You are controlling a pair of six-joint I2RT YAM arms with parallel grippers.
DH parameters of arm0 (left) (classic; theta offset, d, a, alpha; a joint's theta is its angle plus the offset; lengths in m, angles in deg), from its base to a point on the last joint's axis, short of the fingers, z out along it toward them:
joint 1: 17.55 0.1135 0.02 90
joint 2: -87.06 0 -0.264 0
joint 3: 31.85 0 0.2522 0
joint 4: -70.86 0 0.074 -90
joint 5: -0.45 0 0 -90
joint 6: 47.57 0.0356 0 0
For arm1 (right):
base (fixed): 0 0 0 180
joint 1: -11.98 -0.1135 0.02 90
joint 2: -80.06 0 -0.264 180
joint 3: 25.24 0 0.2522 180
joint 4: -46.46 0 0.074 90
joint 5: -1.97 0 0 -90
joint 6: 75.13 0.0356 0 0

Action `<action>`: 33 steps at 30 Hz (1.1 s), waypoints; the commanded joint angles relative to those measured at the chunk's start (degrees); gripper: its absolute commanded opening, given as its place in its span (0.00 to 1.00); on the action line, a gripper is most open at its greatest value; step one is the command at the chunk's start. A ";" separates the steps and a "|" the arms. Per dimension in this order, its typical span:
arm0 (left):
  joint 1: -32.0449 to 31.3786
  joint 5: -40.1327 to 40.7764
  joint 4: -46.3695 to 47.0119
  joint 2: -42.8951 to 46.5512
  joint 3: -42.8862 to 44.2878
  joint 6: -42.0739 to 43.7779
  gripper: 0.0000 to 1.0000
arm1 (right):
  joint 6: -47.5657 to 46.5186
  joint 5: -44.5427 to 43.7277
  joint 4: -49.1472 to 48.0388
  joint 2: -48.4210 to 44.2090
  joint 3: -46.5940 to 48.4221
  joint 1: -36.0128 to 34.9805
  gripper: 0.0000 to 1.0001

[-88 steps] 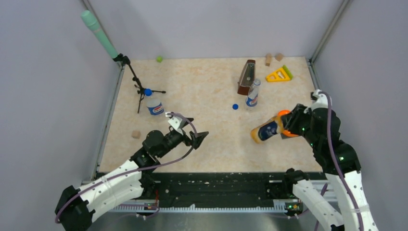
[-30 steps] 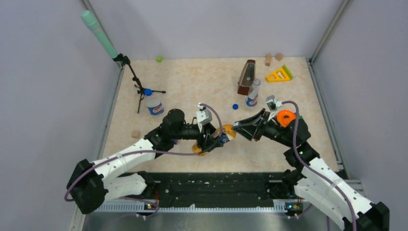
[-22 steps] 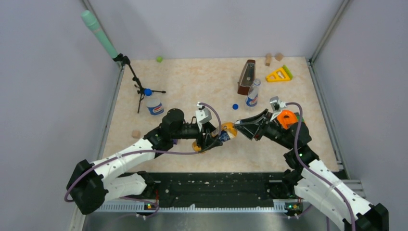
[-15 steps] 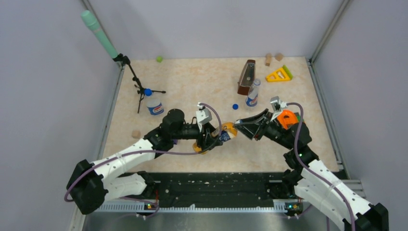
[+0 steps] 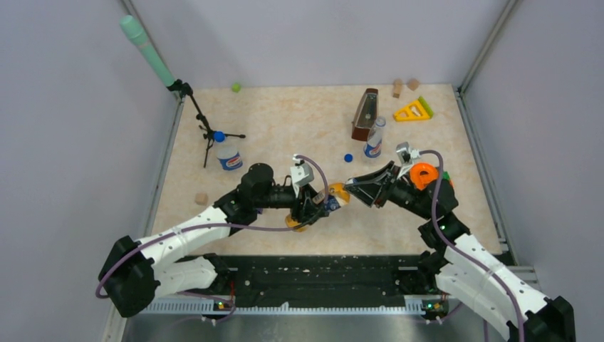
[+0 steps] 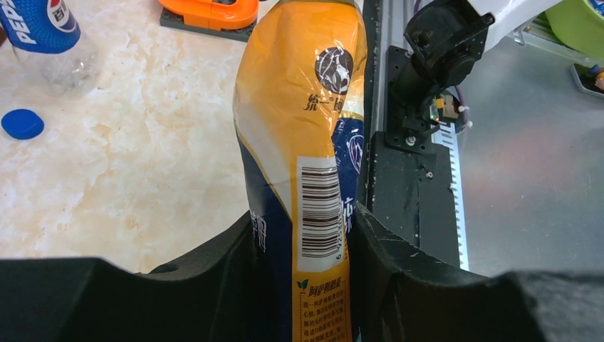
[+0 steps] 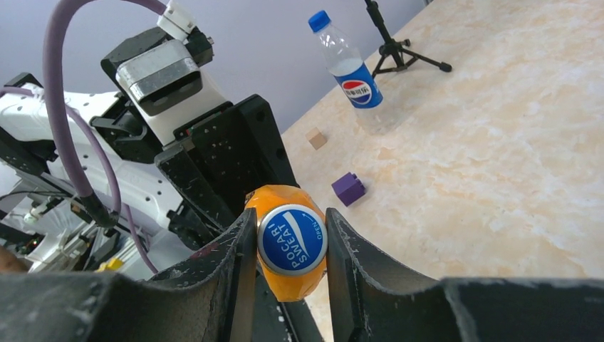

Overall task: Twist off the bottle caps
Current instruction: Unscrew the bottle cap from the plastic bottle.

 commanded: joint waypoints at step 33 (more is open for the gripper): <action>0.26 1.12 -2.62 -2.14 3.10 1.98 0.21 | -0.24 4.03 -3.25 4.18 0.75 -0.33 0.00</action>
